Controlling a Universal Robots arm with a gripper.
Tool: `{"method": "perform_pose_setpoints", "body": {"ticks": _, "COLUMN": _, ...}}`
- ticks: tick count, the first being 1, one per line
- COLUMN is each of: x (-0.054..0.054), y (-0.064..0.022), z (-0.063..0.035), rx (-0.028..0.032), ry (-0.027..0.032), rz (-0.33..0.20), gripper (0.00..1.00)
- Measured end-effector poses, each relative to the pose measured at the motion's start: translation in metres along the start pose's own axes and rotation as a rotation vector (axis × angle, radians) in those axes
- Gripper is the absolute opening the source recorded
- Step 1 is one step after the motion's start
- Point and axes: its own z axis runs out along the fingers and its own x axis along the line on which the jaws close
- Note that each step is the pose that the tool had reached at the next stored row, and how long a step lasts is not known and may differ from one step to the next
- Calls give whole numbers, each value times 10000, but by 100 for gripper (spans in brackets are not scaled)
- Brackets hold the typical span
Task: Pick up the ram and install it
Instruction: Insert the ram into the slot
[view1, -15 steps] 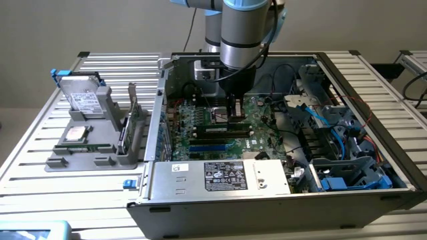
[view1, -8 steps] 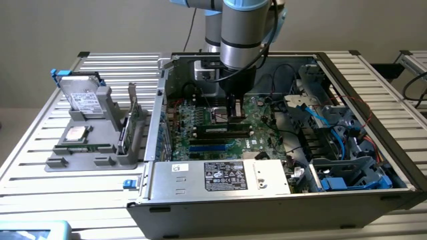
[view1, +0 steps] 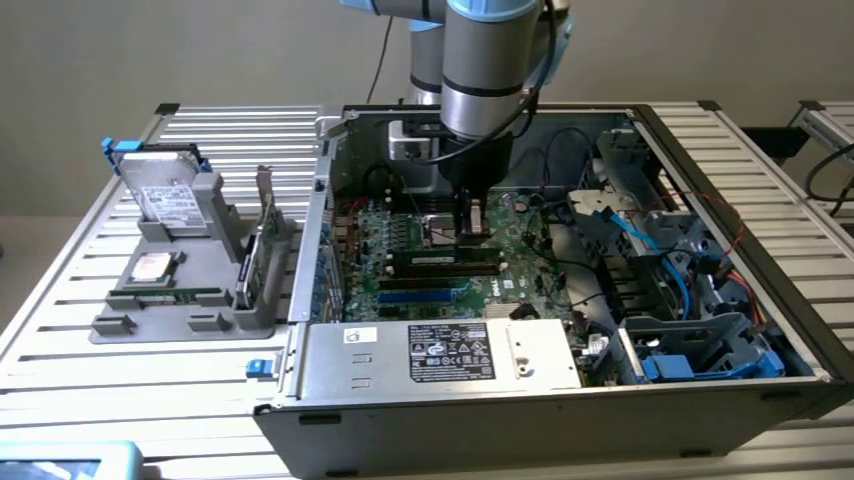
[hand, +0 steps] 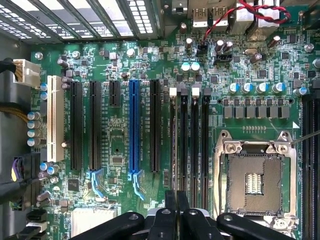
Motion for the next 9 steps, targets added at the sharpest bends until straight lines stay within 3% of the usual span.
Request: {"method": "perform_pose_setpoints", "body": {"ticks": 9, "x": 7, "y": -8, "z": 3, "rx": -6, "ry": 0, "rz": 11, "gripper": 13}}
